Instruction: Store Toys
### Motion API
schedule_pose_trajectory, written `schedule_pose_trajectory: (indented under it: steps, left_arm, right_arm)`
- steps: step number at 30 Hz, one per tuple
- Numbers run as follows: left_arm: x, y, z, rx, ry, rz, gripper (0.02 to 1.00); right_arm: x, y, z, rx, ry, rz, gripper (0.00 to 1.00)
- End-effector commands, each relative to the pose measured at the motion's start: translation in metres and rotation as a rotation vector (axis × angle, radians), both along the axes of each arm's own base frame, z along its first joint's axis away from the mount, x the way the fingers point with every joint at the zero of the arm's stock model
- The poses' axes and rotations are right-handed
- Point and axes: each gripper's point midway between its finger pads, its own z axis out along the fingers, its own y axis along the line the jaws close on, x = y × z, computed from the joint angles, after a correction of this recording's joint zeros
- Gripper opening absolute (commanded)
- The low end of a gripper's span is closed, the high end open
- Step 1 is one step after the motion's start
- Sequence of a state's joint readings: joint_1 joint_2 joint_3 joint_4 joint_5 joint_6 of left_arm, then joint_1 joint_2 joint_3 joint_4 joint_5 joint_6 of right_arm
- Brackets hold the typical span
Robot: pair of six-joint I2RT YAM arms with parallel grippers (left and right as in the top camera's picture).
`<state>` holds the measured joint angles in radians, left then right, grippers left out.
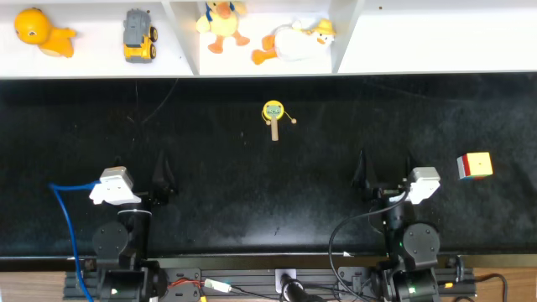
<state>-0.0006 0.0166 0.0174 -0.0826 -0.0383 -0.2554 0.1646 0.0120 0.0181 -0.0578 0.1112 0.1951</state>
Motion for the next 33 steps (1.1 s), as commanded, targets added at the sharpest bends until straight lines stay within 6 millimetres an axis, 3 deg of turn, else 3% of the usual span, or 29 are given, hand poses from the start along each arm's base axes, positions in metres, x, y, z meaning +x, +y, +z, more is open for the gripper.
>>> schedule_pose_trajectory:
  steps: [1,7,15,19,27,33]
  left_arm:
    - [0.000,-0.002,-0.001,0.019,-0.004,-0.010,0.998]
    - [0.000,-0.002,-0.001,0.019,-0.004,-0.010,0.998]
    - [0.000,-0.002,-0.001,0.019,-0.004,-0.010,0.998]
    - [0.000,-0.002,-0.001,0.019,-0.004,-0.010,0.998]
    - [0.000,-0.002,-0.001,0.019,-0.004,-0.010,0.998]
    - [0.000,-0.002,-0.001,0.019,-0.004,-0.010,0.998]
  right_arm:
    - [-0.001,0.010,-0.001,0.146,0.008,0.058,0.998]
    - [-0.017,0.052,0.024,0.187,0.003,0.323,0.998]
    - [-0.026,0.054,0.067,0.126,0.142,0.329,0.996]
    - [-0.015,0.065,0.079,0.075,0.294,0.380,0.998]
    - [0.028,0.075,0.087,0.000,0.636,0.388,0.998]
    - [0.055,0.111,0.084,-0.128,0.777,0.416,0.996]
